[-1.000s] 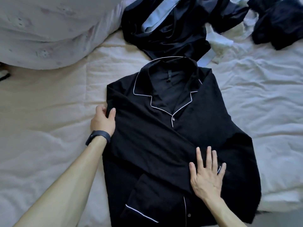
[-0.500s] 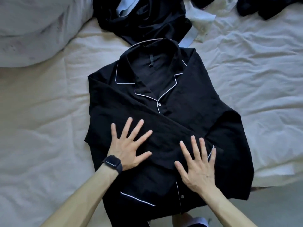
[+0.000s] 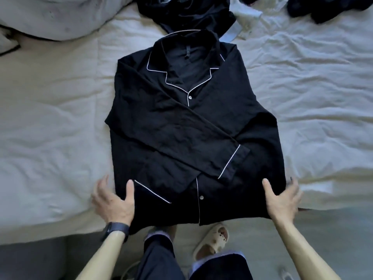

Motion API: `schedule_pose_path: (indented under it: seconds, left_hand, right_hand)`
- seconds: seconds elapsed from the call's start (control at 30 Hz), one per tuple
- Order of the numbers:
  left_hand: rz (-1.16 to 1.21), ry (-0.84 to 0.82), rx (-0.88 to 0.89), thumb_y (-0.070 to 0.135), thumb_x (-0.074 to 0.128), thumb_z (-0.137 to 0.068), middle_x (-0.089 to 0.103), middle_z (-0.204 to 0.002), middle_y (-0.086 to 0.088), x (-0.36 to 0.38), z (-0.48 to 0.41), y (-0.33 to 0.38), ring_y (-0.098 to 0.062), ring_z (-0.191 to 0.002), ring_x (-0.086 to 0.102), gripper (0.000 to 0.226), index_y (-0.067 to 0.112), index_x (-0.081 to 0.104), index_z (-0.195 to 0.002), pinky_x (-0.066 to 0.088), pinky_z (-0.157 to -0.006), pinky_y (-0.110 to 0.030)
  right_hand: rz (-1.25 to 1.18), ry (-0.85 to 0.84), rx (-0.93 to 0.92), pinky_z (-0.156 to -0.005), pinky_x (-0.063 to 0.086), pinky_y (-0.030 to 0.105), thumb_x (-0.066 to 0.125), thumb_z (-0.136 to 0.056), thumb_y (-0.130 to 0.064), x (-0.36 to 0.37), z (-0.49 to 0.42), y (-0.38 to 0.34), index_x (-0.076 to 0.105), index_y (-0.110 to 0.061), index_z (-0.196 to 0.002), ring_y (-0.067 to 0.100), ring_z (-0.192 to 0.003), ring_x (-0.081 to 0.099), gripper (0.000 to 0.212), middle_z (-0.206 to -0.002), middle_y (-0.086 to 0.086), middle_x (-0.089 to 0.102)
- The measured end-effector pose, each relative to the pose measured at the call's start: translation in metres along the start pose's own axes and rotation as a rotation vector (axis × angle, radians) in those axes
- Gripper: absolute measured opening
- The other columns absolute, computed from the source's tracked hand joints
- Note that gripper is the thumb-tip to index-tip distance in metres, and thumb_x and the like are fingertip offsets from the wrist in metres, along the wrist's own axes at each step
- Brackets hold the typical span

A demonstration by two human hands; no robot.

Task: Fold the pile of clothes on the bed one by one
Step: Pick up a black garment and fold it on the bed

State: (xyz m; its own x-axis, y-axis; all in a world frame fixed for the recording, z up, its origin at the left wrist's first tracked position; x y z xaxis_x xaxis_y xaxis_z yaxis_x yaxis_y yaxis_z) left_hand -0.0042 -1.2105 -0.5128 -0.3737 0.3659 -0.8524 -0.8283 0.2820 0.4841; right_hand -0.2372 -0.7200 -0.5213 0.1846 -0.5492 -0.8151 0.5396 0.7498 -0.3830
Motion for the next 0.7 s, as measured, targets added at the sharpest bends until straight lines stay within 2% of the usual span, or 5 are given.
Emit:
schedule_pose_path:
  seconds: [0.07,0.17,0.3,0.43,0.7]
  left_hand:
    - [0.168,-0.082,-0.282,0.078,0.056,-0.076,0.057,-0.131,-0.013,0.008,0.039,-0.055,-0.038,-0.12,0.053,0.086,0.018,0.044,-0.135,0.042,-0.099,-0.049]
    - [0.216,-0.319,-0.547,0.054,0.072,-0.085,0.061,-0.131,-0.012,0.037,0.086,-0.096,-0.036,-0.118,0.057,0.066,0.015,0.053,-0.134,0.043,-0.094,-0.043]
    - [0.251,-0.468,-0.576,0.026,0.079,-0.085,0.066,-0.115,-0.009,0.058,0.098,-0.107,-0.032,-0.111,0.062,0.048,0.006,0.065,-0.126,0.044,-0.09,-0.035]
    - [0.387,-0.549,-0.608,0.015,0.081,-0.08,0.07,-0.112,-0.01,0.062,0.118,-0.124,-0.028,-0.102,0.066,0.041,0.003,0.068,-0.117,0.051,-0.094,-0.041]
    - [0.794,-0.461,-0.723,0.009,0.071,-0.089,0.069,-0.114,-0.018,0.005,0.17,-0.125,-0.029,-0.095,0.065,0.032,-0.001,0.065,-0.118,0.051,-0.076,-0.037]
  right_hand:
    - [-0.115,-0.101,0.113,-0.111,0.039,0.051,0.068,-0.069,-0.073,-0.003,-0.009,0.041,0.037,-0.018,-0.143,0.033,-0.132,0.048,0.098,-0.145,0.014,0.049]
    - [-0.108,-0.316,0.138,-0.102,0.047,0.047,0.083,-0.08,-0.044,0.011,-0.012,0.077,0.051,-0.017,-0.127,0.028,-0.115,0.06,0.063,-0.129,0.009,0.063]
    - [-0.267,-0.476,0.123,-0.078,0.054,0.032,0.084,-0.081,-0.016,0.023,-0.014,0.094,0.069,-0.016,-0.113,0.016,-0.086,0.069,0.036,-0.098,0.001,0.073]
    - [-0.374,-0.53,0.115,-0.083,0.055,0.035,0.094,-0.061,-0.033,0.028,-0.011,0.114,0.074,-0.013,-0.111,0.022,-0.087,0.075,0.058,-0.096,0.004,0.078]
    - [-0.593,-0.439,0.164,-0.059,0.054,0.024,0.075,-0.091,-0.014,-0.018,0.03,0.124,0.07,-0.009,-0.104,0.018,-0.078,0.064,0.015,-0.091,0.008,0.07]
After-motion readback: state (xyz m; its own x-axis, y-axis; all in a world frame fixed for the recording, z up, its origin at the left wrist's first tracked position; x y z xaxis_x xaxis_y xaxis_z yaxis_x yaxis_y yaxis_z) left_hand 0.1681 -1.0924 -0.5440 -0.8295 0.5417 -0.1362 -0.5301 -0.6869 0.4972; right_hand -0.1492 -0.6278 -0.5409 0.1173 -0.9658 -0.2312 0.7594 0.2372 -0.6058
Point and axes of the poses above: each hand's wrist, its own z-axis away from the middle knuckle, its own x-axis out of the palm, y = z × x, the point moved 10 cm from there along -z, towards the middle knuckle
